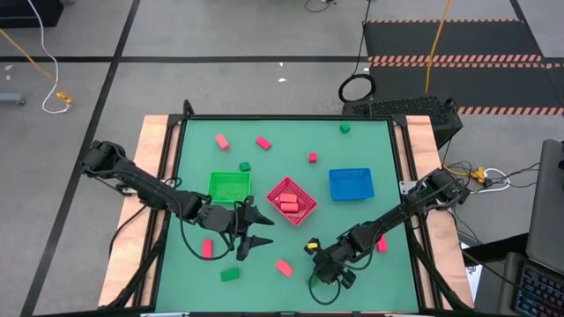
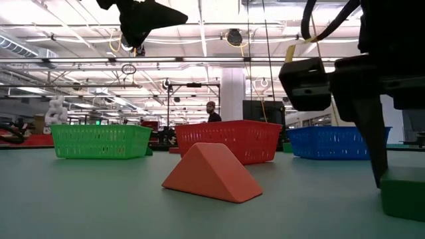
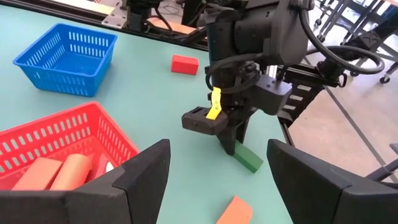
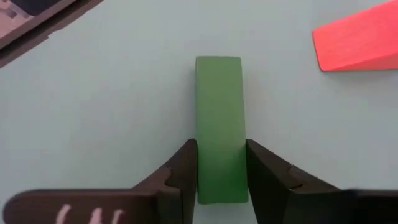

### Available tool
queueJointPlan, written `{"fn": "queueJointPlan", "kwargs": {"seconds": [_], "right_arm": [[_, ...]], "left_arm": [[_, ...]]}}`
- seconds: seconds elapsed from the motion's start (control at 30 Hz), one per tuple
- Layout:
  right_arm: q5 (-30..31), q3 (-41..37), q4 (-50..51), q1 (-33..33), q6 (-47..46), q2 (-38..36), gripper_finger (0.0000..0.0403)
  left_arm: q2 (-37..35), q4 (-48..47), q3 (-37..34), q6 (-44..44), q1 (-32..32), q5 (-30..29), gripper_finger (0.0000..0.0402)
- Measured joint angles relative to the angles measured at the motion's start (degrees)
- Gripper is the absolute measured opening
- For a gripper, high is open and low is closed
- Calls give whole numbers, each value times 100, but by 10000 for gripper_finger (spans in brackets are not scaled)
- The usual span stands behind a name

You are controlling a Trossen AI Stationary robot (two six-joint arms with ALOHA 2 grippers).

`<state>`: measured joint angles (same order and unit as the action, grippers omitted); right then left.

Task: Sort & place blocks by color
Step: Put the green block into the blue bin

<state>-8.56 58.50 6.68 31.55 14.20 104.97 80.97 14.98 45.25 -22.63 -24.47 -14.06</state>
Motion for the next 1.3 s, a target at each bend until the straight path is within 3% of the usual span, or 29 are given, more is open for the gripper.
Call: {"fn": "queueJointPlan", "kwargs": {"seconds": [0.2, 0.4, 0.57, 0.7, 0.87, 1.07, 1.3], "right_arm": [[197, -39, 100, 9, -25, -241, 98], [1522, -13, 482, -173, -125, -1296, 98], [2941, -22, 1782, -702, -1212, -2023, 105], [3568, -23, 2750, -1272, -1642, -2381, 113], [3555, -94, 3263, -2068, -2079, -2713, 105], [3506, -711, 3283, -2897, -2837, -3164, 111], [2556, -1561, 3154, -3631, -3799, -3686, 111]], "left_arm": [[0, 0, 0, -3, 0, 0, 271], [1, -28, 0, 0, 0, 0, 271], [0, -20, 0, -5, 0, 0, 271], [2, -11, 0, -38, 0, 0, 271], [0, 11, 0, -42, 0, 0, 271], [2, -39, 0, -53, -12, -2, 271], [2, -44, 0, -20, -124, -246, 271]]}}
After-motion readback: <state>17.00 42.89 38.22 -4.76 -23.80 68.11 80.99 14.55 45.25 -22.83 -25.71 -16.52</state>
